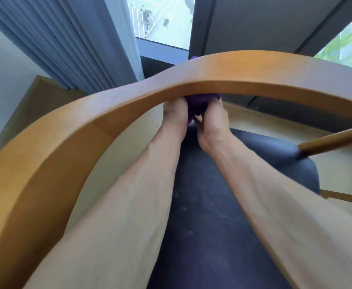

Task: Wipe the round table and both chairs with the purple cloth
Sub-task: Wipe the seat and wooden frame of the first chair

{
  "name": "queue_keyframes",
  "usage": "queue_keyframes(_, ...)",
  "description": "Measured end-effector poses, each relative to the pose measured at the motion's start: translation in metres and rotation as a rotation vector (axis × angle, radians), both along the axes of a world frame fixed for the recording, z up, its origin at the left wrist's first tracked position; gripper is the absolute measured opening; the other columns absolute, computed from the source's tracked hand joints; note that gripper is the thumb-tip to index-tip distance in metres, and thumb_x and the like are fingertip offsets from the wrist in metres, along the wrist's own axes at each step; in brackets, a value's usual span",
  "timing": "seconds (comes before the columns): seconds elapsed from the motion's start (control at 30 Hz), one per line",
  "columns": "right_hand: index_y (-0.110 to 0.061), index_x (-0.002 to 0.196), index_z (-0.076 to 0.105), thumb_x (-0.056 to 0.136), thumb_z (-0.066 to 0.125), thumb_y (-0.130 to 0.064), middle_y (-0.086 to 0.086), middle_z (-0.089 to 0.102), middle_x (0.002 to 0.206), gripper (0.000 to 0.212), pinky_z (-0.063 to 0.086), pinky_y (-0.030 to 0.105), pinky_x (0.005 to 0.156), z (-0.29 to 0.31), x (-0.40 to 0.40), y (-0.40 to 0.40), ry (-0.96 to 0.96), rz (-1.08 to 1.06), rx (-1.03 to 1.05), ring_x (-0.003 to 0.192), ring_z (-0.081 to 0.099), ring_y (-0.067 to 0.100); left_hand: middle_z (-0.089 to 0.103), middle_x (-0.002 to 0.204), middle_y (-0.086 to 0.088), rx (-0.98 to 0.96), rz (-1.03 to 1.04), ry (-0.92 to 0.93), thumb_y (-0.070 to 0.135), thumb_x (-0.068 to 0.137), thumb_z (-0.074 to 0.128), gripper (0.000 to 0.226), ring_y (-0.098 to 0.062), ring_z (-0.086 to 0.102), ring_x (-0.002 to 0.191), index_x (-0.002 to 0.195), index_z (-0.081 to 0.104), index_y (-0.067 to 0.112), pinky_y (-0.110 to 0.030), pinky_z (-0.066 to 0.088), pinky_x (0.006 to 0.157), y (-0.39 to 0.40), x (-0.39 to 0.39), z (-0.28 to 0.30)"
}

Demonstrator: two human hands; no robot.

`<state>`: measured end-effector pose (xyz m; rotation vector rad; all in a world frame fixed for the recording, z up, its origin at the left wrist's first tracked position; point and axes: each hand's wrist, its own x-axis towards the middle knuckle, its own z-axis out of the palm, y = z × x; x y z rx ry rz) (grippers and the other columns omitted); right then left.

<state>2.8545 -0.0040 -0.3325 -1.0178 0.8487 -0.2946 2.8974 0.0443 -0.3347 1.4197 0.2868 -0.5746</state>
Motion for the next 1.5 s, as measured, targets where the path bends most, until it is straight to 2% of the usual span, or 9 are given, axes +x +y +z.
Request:
queue_keyframes(0.1,-0.037,0.108,0.059,0.089,0.035,-0.013,0.002,0.064,0.118,0.038,0.047,0.033,0.094,-0.019,-0.015,0.014,-0.056,0.071,-0.115,0.108,0.057,0.019,0.059,0.071,0.0,0.061,-0.113,0.005,0.01,0.095,0.046,0.023,-0.018,0.059,0.069,0.077,0.058,0.015,-0.026,0.046,0.053,0.004,0.013,-0.019)
queue_keyframes(0.33,-0.028,0.145,0.044,0.083,0.03,0.005,0.0,0.053,0.143,0.071,0.038,0.029,0.113,-0.03,-0.022,0.022,0.021,0.126,-0.202,0.132,0.048,0.015,0.061,0.138,-0.007,0.173,0.026,-0.015,0.047,0.105,0.031,0.052,-0.026,0.054,0.131,0.138,0.058,0.017,-0.041,0.039,0.114,0.019,-0.017,-0.049)
queue_keyframes(0.57,-0.01,0.124,0.057,0.077,0.033,0.001,0.003,0.066,0.114,0.053,0.048,0.02,0.096,-0.007,-0.019,0.021,-0.309,-0.211,-0.076,0.104,0.061,0.007,0.073,0.102,-0.005,-0.285,0.276,-0.11,0.023,0.09,0.054,0.022,-0.024,0.066,0.102,0.09,0.075,0.022,-0.034,0.056,0.086,0.018,-0.033,-0.017)
queue_keyframes(0.67,-0.019,0.098,0.06,0.074,0.035,-0.001,-0.011,0.069,0.082,0.039,0.049,0.013,0.075,0.001,-0.004,0.014,-0.369,-0.272,-0.039,0.078,0.063,-0.002,0.069,0.091,-0.009,-0.244,0.293,-0.113,0.005,0.088,0.056,0.017,-0.021,0.065,0.087,0.095,0.071,0.009,-0.027,0.055,0.066,0.015,-0.017,-0.007)
queue_keyframes(0.87,-0.026,0.1,0.061,0.08,0.032,0.002,-0.002,0.066,0.098,0.045,0.046,0.028,0.092,-0.029,0.006,0.009,-0.106,-0.116,-0.157,0.094,0.059,0.011,0.064,0.097,-0.012,0.015,-0.014,0.022,0.039,0.051,0.064,0.056,-0.023,0.062,0.088,0.1,0.062,0.012,-0.033,0.05,0.071,0.008,0.0,-0.007)
queue_keyframes(1.0,-0.033,0.103,0.061,0.081,0.038,-0.003,0.005,0.062,0.128,0.044,0.041,0.045,0.111,-0.041,-0.003,0.01,0.019,0.085,-0.219,0.122,0.055,0.023,0.073,0.112,-0.011,0.046,-0.022,0.085,0.041,0.103,0.039,0.049,-0.023,0.07,0.1,0.119,0.068,0.005,-0.028,0.058,0.078,0.022,-0.003,-0.04)
queue_keyframes(1.13,-0.031,0.111,0.064,0.08,0.042,-0.017,0.002,0.065,0.125,0.041,0.044,0.045,0.108,-0.034,-0.005,0.016,0.061,0.092,-0.182,0.121,0.058,0.021,0.071,0.121,-0.005,0.021,-0.009,0.073,0.041,0.105,0.036,0.044,-0.019,0.067,0.113,0.124,0.067,0.015,-0.031,0.056,0.092,0.028,-0.009,-0.042)
queue_keyframes(1.33,0.0,0.103,0.059,0.089,0.045,-0.006,0.028,0.065,0.114,0.021,0.051,0.056,0.086,-0.011,-0.016,0.029,-0.03,0.012,-0.019,0.108,0.063,0.046,0.069,0.116,-0.005,-0.092,0.093,0.088,0.028,0.105,0.035,0.034,-0.021,0.066,0.098,0.129,0.057,0.02,-0.022,0.05,0.061,0.026,-0.028,-0.012)
queue_keyframes(1.5,-0.004,0.099,0.065,0.082,0.055,0.002,0.022,0.068,0.103,0.021,0.051,0.054,0.096,0.031,-0.029,0.035,-0.237,-0.118,0.179,0.096,0.067,0.036,0.066,0.125,-0.007,-0.324,0.163,0.1,0.004,0.103,0.038,0.035,-0.026,0.065,0.112,0.125,0.056,0.024,-0.031,0.057,0.078,0.03,-0.049,0.017)
